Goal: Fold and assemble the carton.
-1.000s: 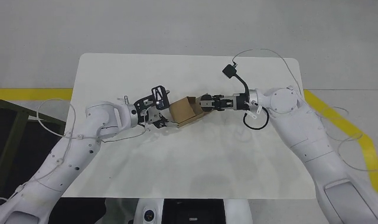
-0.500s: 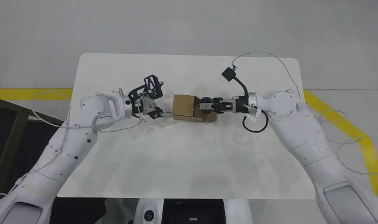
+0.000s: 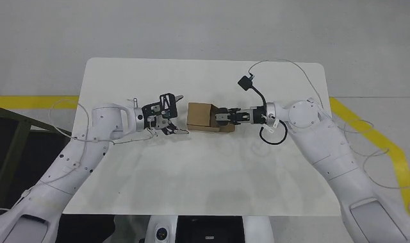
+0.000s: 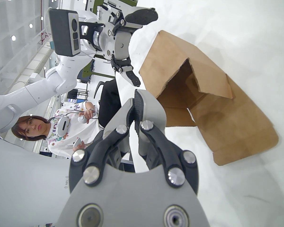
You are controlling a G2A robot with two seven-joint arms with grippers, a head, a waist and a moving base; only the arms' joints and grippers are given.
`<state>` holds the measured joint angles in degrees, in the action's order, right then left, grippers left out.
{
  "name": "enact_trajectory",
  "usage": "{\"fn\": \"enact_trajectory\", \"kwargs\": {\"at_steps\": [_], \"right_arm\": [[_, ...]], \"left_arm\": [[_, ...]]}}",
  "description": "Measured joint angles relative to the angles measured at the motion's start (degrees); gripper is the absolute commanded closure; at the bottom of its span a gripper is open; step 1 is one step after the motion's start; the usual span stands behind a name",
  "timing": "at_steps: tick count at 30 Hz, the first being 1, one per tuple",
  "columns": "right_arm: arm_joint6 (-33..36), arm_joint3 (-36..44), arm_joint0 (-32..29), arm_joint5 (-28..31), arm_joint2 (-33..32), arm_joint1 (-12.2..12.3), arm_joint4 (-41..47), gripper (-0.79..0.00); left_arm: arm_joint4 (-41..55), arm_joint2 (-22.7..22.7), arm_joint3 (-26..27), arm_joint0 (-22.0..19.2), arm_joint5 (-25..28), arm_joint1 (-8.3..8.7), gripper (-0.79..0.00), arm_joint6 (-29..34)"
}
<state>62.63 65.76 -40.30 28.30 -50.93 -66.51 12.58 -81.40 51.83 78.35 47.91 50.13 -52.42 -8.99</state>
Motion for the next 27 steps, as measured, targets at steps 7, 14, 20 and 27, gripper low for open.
{"fn": "enact_trajectory", "kwargs": {"at_steps": [7, 14, 20, 27], "right_arm": [[-0.64, 1.10, -0.62, -3.70, 0.05, 0.13, -1.04, 0.000], [3.25, 5.57, -3.84, -14.03, -2.07, 1.65, -3.26, 0.000], [4.64, 10.94, -8.27, -20.29, -4.91, 3.32, -6.22, 0.000], [2.26, 12.05, -11.15, -21.71, -4.99, 3.55, -6.50, 0.000]], "left_arm": [[1.64, -3.16, -4.50, -3.45, 1.14, -1.96, -0.785, -1.08], [2.29, -5.74, -7.95, -5.92, 1.65, -3.69, -0.785, -1.37], [3.45, -7.25, -11.02, -7.64, 1.49, -5.08, -0.785, -1.51], [4.16, -8.32, -11.76, -8.59, 1.93, -6.22, -0.785, -1.32]]}}
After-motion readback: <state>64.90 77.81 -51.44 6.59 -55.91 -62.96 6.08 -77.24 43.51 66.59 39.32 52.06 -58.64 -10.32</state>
